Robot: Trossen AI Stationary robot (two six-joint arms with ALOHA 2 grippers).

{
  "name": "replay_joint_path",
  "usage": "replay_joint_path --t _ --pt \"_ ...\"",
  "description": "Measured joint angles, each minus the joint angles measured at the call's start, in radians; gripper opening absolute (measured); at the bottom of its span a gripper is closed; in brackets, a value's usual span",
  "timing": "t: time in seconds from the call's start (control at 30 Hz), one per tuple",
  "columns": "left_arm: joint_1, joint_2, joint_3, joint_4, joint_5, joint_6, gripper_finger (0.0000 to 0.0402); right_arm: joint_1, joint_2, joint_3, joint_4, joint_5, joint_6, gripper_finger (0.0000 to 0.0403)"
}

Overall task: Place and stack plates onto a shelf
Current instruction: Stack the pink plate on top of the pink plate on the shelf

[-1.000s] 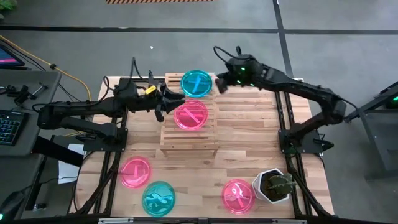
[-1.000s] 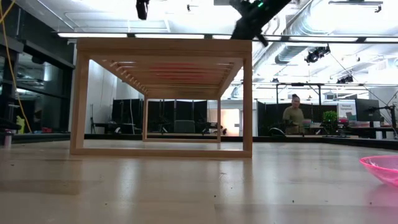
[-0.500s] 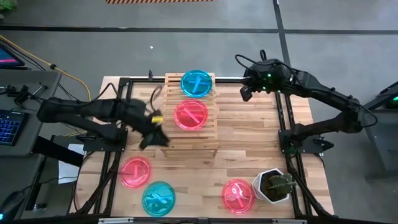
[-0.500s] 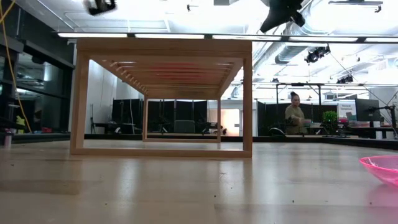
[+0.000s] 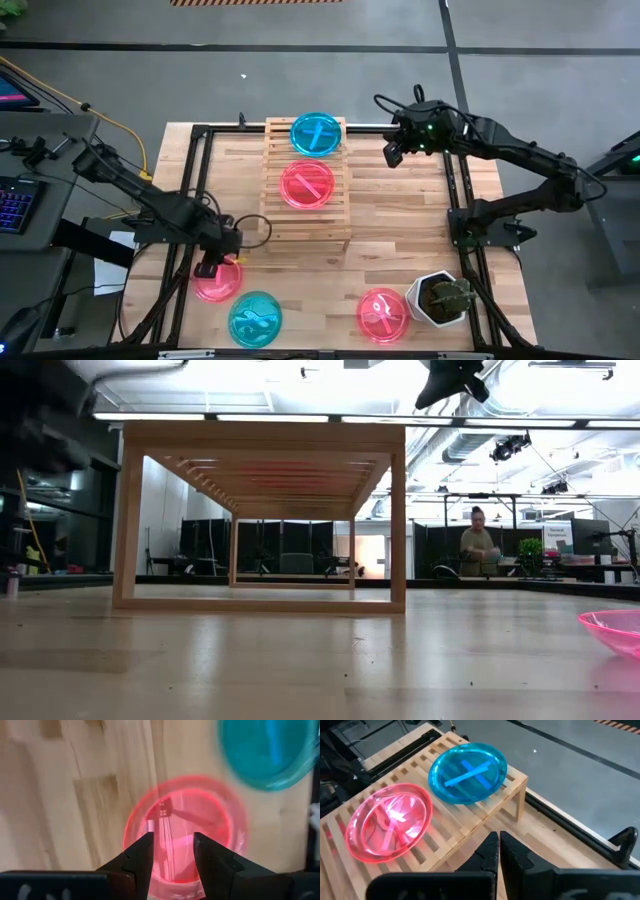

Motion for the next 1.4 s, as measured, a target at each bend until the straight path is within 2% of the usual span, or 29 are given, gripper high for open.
replay_joint_path --t 0.2,0.5,0.93,1.23,1.33,1.4 --pt "0.0 0.001 -0.16 0.115 -0.01 0.013 0.0127 0.011 0.011 0.0 0.001 0.004 0.043 0.0" --pt "-0.011 0.016 -0.18 0.142 -0.166 -0.069 0.0127 0.011 0.031 0.0 -0.004 0.004 0.07 0.0" --pt "-0.011 0.217 -0.18 0.306 -0.114 0.018 0.0127 0.023 0.065 0.0 -0.015 0.006 0.063 0.0" --pt "-0.009 0.27 -0.176 0.325 -0.064 0.085 0.0126 0.024 0.071 0.0 -0.018 0.007 0.056 0.0" --pt "-0.009 0.269 -0.177 0.325 -0.063 0.09 0.0115 0.024 0.071 0.0 -0.018 0.007 0.056 0.0" --pt "-0.009 0.268 -0.177 0.326 -0.063 0.09 0.0093 0.024 0.071 0.0 -0.018 0.007 0.056 0.0"
